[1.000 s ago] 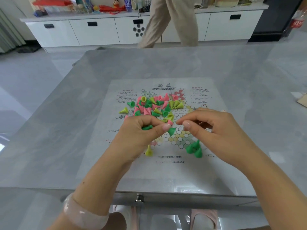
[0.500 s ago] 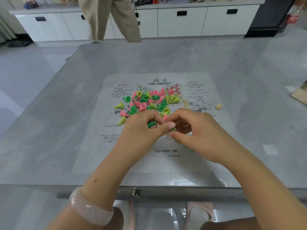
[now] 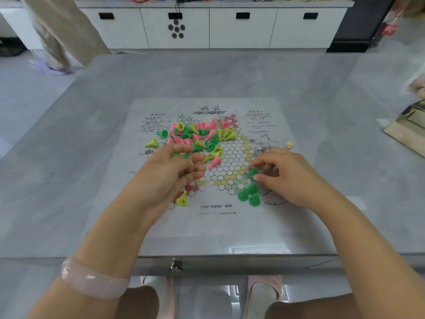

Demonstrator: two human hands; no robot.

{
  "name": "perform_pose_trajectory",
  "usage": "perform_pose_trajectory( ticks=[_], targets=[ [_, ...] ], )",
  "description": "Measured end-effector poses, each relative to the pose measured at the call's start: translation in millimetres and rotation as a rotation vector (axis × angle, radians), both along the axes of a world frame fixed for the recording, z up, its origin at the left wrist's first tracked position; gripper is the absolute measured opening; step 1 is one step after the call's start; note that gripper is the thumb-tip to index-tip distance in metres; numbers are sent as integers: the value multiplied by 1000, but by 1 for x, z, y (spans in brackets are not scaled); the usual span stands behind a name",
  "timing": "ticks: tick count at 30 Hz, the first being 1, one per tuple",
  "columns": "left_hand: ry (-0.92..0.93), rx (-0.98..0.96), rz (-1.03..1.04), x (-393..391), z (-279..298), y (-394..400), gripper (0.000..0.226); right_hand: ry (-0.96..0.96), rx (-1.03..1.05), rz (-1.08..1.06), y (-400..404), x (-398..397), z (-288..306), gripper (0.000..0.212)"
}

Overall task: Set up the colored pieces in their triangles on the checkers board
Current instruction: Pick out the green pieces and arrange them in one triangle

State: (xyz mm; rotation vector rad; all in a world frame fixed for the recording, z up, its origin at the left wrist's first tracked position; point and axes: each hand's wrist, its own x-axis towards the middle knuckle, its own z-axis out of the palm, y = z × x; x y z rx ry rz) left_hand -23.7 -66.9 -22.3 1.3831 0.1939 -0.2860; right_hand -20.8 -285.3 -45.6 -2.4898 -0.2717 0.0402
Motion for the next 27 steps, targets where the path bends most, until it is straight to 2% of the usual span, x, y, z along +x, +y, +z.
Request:
perform_pose_trajectory(
  ticks=[8,12,17,27],
  targets=[
    [-56,112,1,1,-3,2,13,10,24,-35,-3,-2,1,12],
    [-52,96,29,1,-3,4,14,45,77,-43,-7,-3,3,20],
    [-60,86,21,1,-3,5,15,34,49,-47,-7,-3,3,9],
    [-64,90,-4,1,-4,4,14,21,35,45,-3,-1,0,15]
  ],
)
